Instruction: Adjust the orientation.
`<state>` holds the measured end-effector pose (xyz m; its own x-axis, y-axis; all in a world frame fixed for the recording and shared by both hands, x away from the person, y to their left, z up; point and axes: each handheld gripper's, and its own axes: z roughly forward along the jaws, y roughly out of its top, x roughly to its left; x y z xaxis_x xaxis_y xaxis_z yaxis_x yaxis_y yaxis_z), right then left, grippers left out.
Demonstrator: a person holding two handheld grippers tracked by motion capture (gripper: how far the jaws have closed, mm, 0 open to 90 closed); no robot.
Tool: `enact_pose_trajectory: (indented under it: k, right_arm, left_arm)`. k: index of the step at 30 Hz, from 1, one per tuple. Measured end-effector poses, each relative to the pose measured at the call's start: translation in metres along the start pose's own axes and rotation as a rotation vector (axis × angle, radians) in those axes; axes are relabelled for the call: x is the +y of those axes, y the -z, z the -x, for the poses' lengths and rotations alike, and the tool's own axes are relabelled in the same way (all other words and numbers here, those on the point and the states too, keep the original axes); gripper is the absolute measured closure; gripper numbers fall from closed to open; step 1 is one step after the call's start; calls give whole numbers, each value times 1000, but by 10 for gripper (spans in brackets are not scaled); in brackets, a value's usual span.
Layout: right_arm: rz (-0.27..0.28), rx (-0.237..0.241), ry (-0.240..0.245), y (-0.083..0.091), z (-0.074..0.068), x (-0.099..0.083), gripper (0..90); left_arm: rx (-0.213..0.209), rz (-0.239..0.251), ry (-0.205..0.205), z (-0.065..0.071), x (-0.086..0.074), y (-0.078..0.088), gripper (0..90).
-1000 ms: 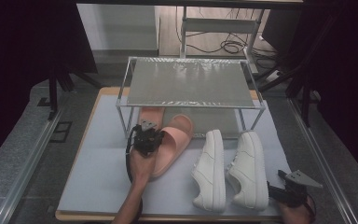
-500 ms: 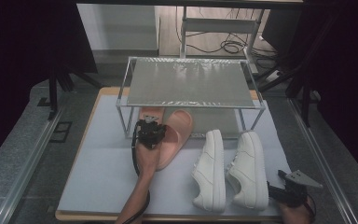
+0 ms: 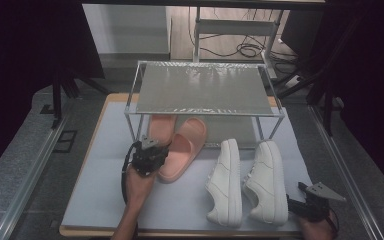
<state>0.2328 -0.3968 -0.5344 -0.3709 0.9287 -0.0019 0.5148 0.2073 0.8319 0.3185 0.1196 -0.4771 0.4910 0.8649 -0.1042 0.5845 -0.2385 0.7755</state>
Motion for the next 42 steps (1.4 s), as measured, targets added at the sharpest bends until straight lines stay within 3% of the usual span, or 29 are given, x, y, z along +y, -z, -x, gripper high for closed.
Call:
enact_pose_trajectory:
  k: [4, 7, 13, 19, 24, 36, 42]
  right_arm:
    - [0, 0, 0, 0, 0, 0, 193]
    - [0, 0, 0, 0, 0, 0, 193]
    - [0, 0, 0, 0, 0, 0, 193]
    - [0, 0, 0, 0, 0, 0, 193]
    - [0, 0, 0, 0, 0, 0, 193]
    - [0, 0, 0, 0, 0, 0, 193]
    - [0, 0, 0, 0, 0, 0, 193]
  left_arm:
    - [-38, -15, -36, 6, -20, 11, 786]
    - [-49, -27, -40, 10, -32, 17, 831]
    - [-45, -38, -55, 17, -49, 28, 845]
    - [-38, -79, -50, 20, -61, 20, 845]
    - [-46, -75, -55, 24, -59, 15, 845]
    - [-123, -70, -86, 45, -44, -9, 832]
    - [-134, -51, -106, 54, -35, -16, 826]
